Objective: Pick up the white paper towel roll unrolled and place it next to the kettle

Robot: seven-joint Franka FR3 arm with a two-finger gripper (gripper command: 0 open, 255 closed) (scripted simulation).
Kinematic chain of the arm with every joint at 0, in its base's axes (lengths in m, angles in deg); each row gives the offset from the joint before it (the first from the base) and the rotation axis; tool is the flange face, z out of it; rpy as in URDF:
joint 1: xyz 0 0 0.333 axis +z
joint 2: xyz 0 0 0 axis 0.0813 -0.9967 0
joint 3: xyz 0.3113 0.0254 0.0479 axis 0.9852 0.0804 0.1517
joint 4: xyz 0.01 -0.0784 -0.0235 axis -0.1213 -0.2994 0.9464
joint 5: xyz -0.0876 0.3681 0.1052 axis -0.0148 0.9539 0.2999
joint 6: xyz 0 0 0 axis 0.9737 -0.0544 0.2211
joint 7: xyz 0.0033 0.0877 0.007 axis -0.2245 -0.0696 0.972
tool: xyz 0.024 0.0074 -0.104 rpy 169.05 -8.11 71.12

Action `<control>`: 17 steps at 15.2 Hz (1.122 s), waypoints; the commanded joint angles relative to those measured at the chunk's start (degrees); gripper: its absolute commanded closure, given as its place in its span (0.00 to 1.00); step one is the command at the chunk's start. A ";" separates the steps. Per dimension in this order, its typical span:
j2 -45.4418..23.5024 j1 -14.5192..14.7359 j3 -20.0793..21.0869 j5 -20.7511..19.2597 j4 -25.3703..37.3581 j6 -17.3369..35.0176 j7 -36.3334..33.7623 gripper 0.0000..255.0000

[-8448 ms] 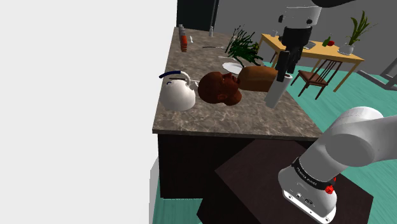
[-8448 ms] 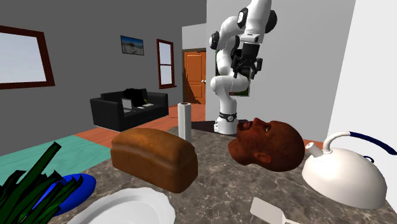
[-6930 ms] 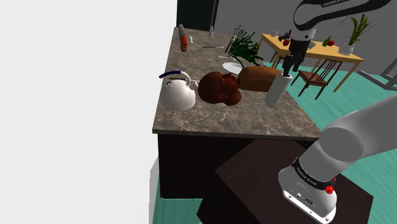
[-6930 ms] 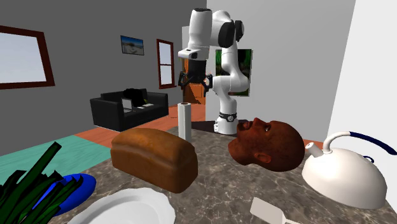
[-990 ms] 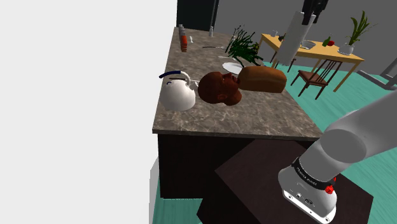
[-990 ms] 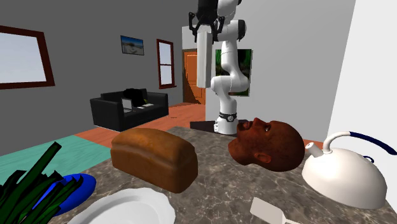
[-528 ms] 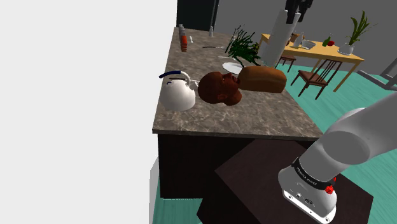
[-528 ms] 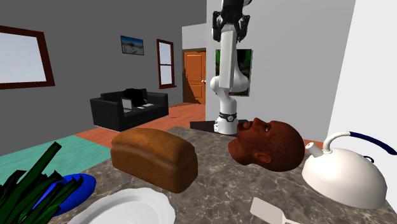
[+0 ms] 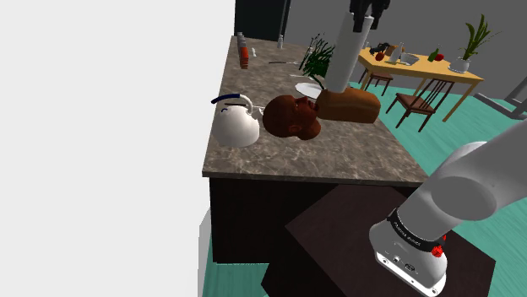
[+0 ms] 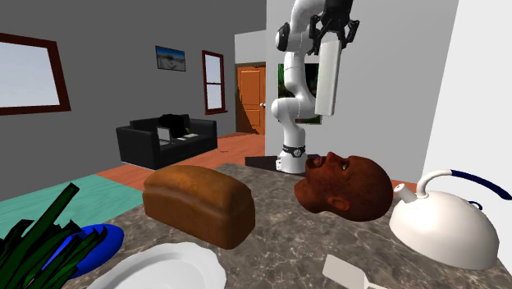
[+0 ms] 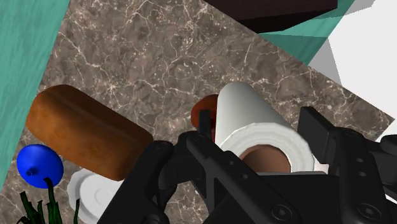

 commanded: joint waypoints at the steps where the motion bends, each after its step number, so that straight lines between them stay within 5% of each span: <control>1: -1.07 0.96 1.86 1.06 1.69 -0.86 -3.03 1.00; 17: -18.41 9.92 15.19 4.91 21.39 -4.13 -26.46 1.00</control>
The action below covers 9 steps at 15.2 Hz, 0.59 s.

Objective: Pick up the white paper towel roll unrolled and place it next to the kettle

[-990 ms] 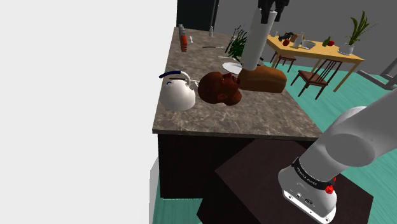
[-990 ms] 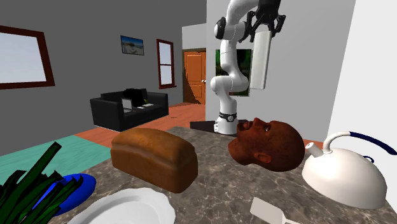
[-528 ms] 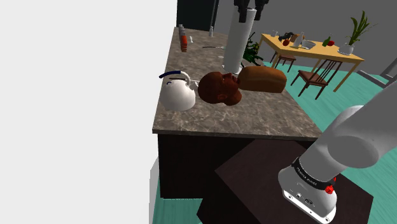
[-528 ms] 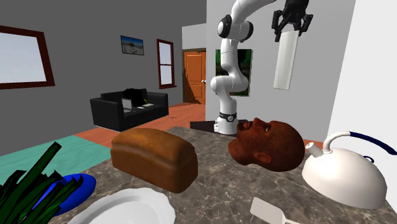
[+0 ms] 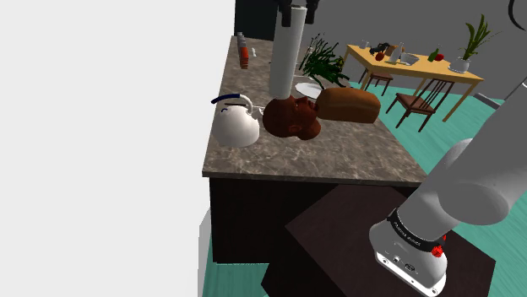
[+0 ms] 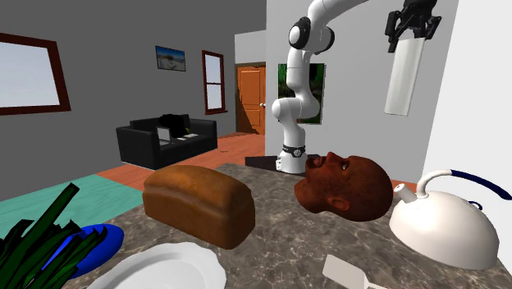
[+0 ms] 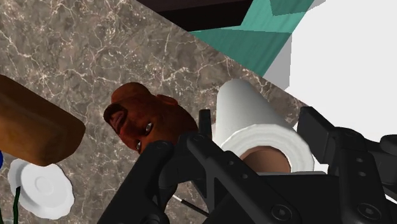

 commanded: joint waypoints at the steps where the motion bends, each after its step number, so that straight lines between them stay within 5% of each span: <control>1: -0.67 0.63 0.62 0.13 0.10 0.55 -1.37 1.00; 9: 2.64 0.29 0.27 0.82 -10.40 7.84 -0.76 1.00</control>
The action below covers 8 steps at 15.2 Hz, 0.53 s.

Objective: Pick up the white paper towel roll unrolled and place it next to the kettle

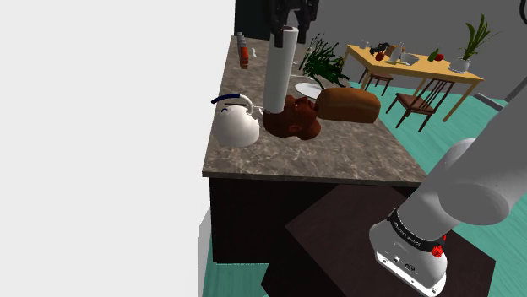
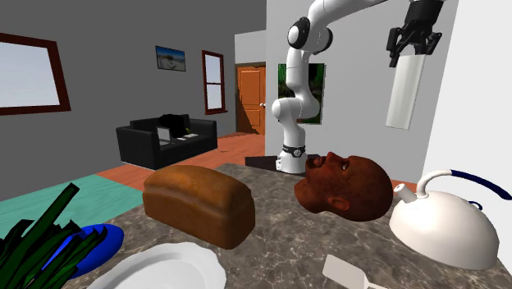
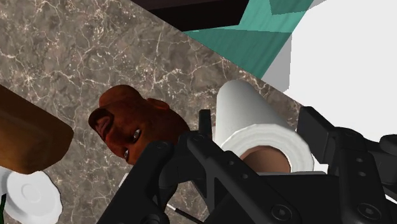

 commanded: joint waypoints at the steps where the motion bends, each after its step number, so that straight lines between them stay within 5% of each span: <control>1: 0.50 -0.03 -0.03 0.10 -2.20 1.73 0.06 1.00; 8: 2.21 -0.11 -0.17 0.44 -9.67 7.55 0.36 1.00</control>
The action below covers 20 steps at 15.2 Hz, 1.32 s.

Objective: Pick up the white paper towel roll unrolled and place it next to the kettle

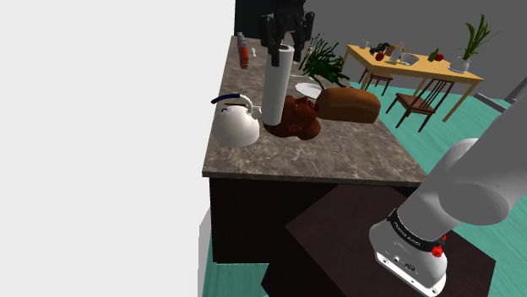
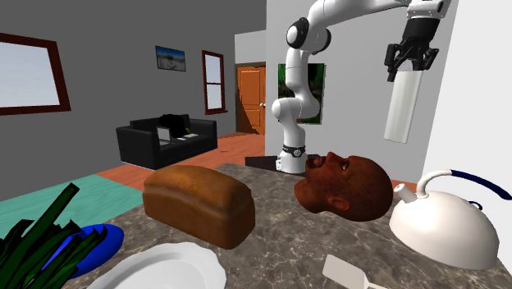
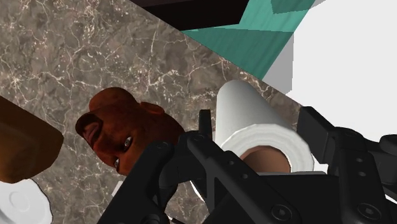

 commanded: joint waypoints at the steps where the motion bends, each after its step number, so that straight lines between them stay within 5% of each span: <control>1: 0.27 -0.02 -0.04 0.04 -1.90 1.67 0.09 1.00; 20: 1.01 0.06 0.04 0.24 -17.41 16.46 0.23 1.00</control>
